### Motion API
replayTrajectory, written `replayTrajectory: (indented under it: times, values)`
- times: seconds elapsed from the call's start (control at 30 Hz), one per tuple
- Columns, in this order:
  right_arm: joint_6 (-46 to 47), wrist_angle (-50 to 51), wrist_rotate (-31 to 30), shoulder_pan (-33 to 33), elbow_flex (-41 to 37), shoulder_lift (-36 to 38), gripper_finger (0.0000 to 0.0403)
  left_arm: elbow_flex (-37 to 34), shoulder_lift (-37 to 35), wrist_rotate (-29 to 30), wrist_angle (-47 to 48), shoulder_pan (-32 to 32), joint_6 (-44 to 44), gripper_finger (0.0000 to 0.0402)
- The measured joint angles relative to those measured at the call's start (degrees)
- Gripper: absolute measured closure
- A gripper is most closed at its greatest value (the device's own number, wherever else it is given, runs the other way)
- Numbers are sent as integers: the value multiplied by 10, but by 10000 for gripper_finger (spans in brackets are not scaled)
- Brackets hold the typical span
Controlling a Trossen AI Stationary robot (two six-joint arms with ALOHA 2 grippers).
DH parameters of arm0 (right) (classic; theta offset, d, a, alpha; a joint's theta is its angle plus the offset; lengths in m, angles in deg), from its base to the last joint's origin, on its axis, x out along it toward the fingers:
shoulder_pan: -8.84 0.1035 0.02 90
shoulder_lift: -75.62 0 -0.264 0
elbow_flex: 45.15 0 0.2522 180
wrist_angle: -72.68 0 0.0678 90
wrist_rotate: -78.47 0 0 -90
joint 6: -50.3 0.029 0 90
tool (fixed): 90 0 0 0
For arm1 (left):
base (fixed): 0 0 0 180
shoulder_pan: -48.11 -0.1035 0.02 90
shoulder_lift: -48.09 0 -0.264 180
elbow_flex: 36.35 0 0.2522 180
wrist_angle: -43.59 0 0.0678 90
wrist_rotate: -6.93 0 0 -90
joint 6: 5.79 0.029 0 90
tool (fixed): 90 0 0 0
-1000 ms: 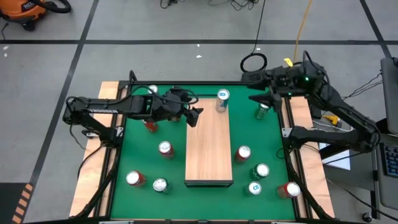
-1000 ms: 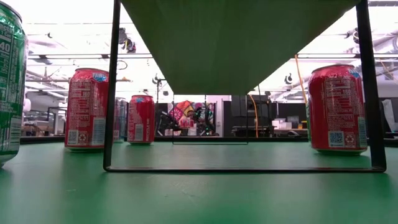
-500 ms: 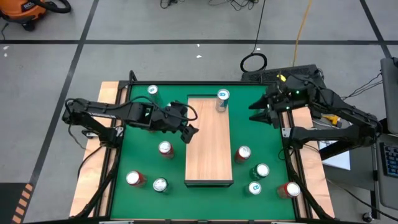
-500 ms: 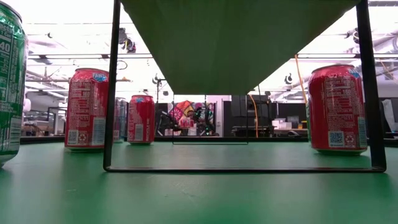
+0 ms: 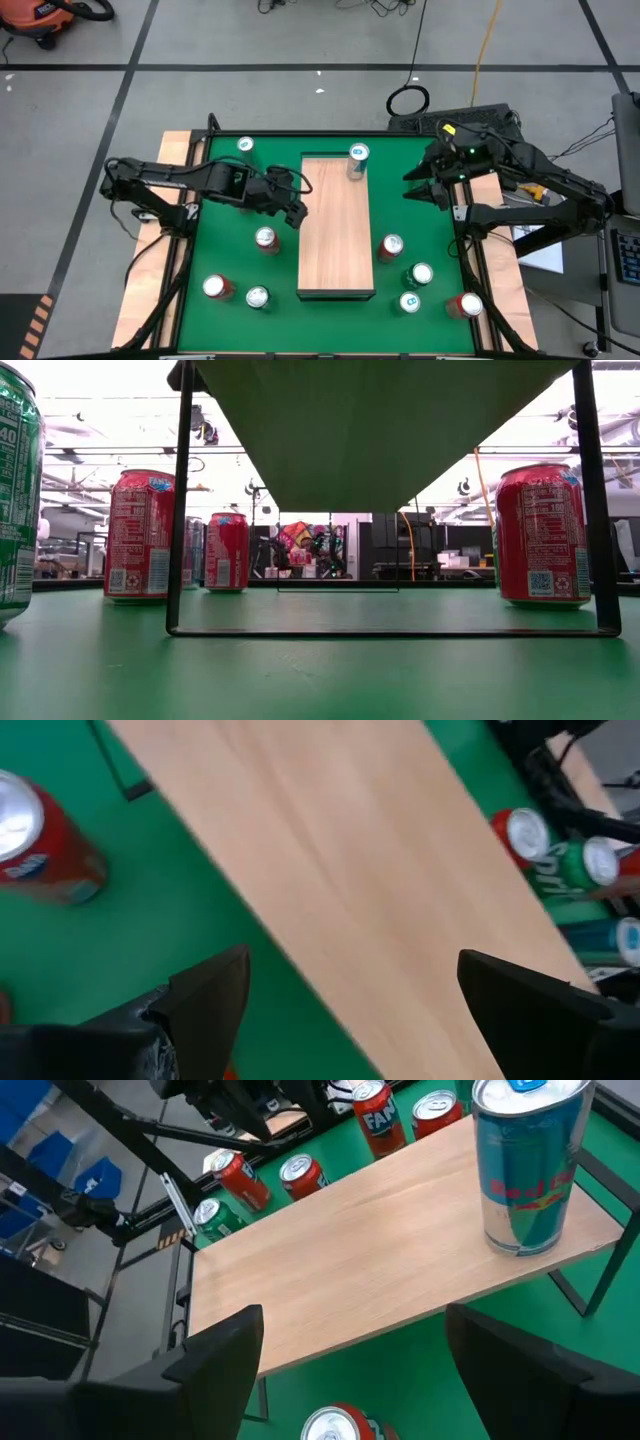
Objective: Place canned beverage on shelf
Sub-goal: Put the blue soda can on the shelf aligned with the other blue soda can
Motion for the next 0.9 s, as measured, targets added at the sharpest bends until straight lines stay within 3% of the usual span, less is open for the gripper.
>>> replayTrajectory:
  times: [0.2,0.5,0.7,0.9]
  values:
    - [30,4,-30,0,0,0,99,0,0,9,59,-38,-14,46]
    - [102,4,-146,0,0,-5,99,0,0,-93,73,-157,149,46]
    - [167,4,-196,0,0,-15,99,0,0,-102,91,-245,261,46]
    - [243,2,-203,0,0,-23,99,0,-3,-117,106,-326,348,46]
